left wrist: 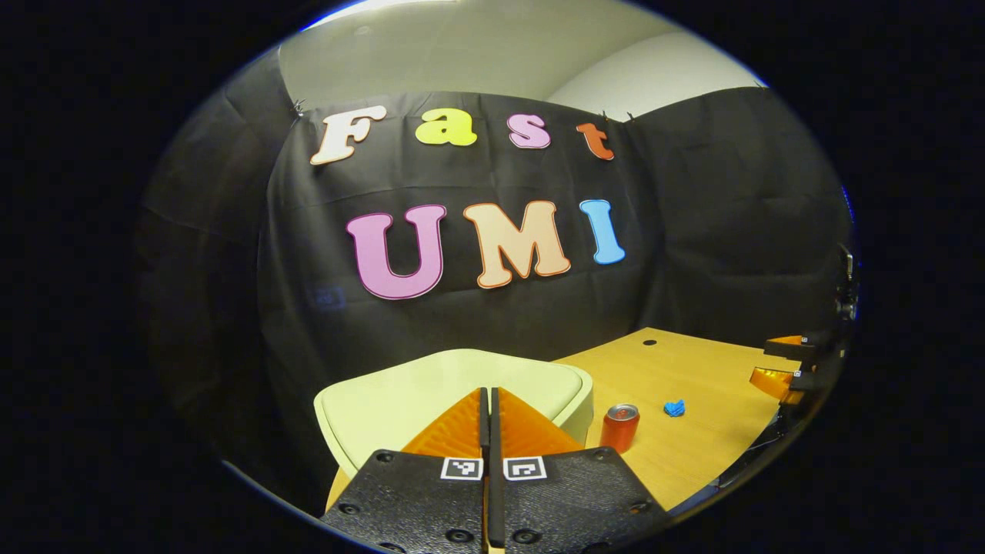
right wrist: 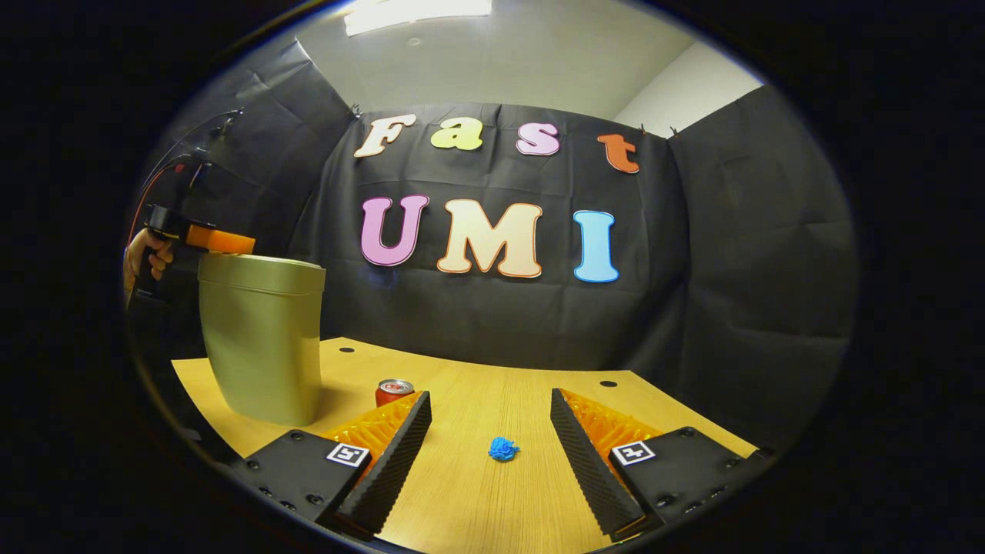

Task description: Press the lid of the desktop garbage bin to open it, pick up the crumpled paper on the desktop and throw it into the bin, then pick up the pop can on the desktop and drop it into the bin, and finally close the garbage bin lid.

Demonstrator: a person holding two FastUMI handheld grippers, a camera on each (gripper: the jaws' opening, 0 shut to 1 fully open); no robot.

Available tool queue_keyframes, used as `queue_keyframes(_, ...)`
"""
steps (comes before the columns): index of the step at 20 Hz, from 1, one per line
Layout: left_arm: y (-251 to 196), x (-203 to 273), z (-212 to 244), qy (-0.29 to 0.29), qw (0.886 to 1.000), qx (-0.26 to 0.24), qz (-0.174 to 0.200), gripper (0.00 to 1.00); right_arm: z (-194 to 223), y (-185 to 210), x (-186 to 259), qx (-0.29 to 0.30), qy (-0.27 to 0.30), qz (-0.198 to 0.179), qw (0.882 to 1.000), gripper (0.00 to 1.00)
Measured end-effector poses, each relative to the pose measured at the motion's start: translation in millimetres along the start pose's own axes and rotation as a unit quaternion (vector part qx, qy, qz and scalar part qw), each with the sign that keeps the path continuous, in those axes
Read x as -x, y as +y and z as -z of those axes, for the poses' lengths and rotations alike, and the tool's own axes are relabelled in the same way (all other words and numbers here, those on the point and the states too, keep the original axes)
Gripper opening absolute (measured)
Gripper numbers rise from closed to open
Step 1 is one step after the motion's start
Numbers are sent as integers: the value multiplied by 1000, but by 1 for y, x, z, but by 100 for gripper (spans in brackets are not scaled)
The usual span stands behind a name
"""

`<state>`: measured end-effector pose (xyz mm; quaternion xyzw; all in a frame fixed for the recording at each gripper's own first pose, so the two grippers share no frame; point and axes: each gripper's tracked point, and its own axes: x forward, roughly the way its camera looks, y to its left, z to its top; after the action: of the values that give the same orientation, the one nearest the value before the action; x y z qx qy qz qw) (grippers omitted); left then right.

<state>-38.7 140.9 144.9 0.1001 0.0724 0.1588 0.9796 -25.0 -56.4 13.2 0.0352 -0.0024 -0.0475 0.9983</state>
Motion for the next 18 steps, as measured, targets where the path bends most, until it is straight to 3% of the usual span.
queue_keyframes(10,-16,-3,-48,-67,997,-23,3,0,2,-7,1,6,3,7,1000,98)
queue_keyframes(14,-59,1,-65,-95,994,-10,53,0,3,-7,0,2,5,7,1000,98)
queue_keyframes(18,-105,8,-54,-103,989,10,109,0,5,-9,-1,-4,8,8,1000,98)
